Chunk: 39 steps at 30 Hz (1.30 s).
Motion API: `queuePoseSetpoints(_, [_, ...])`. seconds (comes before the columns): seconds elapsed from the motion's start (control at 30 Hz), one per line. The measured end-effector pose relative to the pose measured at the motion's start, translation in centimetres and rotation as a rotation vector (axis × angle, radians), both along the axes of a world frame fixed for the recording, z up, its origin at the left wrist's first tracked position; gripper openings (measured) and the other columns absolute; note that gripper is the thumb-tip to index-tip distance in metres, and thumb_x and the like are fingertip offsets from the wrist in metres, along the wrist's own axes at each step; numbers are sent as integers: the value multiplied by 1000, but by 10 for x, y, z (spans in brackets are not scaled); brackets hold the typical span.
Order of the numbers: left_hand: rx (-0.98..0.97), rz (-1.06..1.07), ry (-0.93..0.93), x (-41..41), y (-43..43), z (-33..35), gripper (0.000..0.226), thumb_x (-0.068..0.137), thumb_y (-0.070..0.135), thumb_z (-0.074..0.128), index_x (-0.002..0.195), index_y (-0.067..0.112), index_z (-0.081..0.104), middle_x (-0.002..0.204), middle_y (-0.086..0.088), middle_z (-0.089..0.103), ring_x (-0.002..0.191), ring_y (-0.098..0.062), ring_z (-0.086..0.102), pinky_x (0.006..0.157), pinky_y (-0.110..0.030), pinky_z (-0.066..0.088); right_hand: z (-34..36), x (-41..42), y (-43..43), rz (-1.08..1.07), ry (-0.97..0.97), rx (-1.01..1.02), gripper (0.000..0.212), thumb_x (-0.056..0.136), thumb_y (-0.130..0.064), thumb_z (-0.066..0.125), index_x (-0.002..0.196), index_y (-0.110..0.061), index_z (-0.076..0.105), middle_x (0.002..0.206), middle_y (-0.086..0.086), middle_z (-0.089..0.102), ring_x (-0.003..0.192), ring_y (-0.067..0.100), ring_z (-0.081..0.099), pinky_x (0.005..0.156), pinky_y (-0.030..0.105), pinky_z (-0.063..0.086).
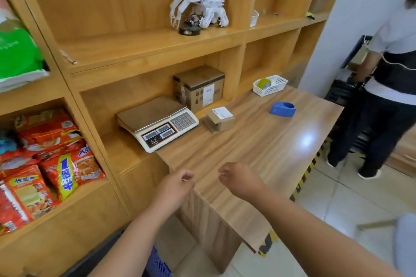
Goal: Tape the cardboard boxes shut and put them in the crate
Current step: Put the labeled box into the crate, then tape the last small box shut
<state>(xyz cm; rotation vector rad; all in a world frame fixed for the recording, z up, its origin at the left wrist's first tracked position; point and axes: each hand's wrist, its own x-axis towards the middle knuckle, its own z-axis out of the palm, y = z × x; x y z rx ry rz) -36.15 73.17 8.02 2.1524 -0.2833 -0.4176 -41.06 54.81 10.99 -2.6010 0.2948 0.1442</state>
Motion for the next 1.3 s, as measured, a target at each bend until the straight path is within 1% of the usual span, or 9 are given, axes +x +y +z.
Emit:
queuePoseSetpoints(0.17, [-7,-6,-4,-6,-106,-7,17,87,19,62,87,36,58,93,9,64,83,-10,58,82,-29,47,0,-13,-109,-37,-16,3,25,92,-25,51,109,-15,67,110,2,65,105,22,58,78,27,42])
queuePoseSetpoints(0.27, [-6,-13,7,-11,-177,-9,11,88,23,61,92,33,60,94,11,64,86,-9,60,76,-25,43,1,-19,-175,-67,-13,46,27,94,-24,50,111,-13,66,110,3,65,104,22,59,84,31,47])
queuePoseSetpoints(0.37, [-46,12,6,-17,-241,-9,11,88,21,61,94,30,60,94,10,65,86,-8,60,71,-21,41,2,-19,-234,-68,-11,48,29,94,-25,51,119,-16,64,117,2,64,107,19,58,88,29,48])
queuePoseSetpoints(0.47, [-76,61,9,-20,-285,-11,14,87,20,61,97,30,60,94,10,64,86,-6,61,77,-22,44,-2,-15,-280,-74,7,69,31,93,-27,52,122,-18,62,121,1,63,110,18,58,91,29,48])
queuePoseSetpoints(0.6, [-15,92,17,-10,-314,-18,14,87,22,60,92,36,59,92,10,66,82,-7,62,79,-27,47,-11,-6,-323,-53,32,71,30,93,-28,51,120,-22,63,120,0,63,108,18,59,91,32,49])
queuePoseSetpoints(0.87, [-15,193,23,42,-369,-26,14,88,24,56,87,36,60,86,12,66,77,-9,62,63,-22,43,-27,41,-376,-43,58,109,26,93,-28,50,114,-23,65,113,-2,65,101,16,61,85,31,51])
queuePoseSetpoints(1.0, [-64,245,35,84,-404,-40,12,88,24,58,88,35,62,91,13,66,82,-7,60,72,-26,44,-28,82,-406,-19,34,100,24,92,-27,51,109,-20,67,110,0,67,102,19,60,86,31,50])
queuePoseSetpoints(1.13, [-119,365,84,129,-432,-58,13,87,20,57,90,31,64,91,11,66,79,-6,58,65,-24,40,-32,130,-436,25,80,82,22,91,-24,51,104,-20,68,104,2,68,99,20,61,85,31,49])
queuePoseSetpoints(1.3, [-141,553,126,184,-446,-72,17,86,17,53,92,27,66,91,5,67,71,-14,56,63,-27,40,-42,200,-460,121,137,20,21,91,-24,49,96,-22,69,100,1,70,99,21,62,80,28,46])
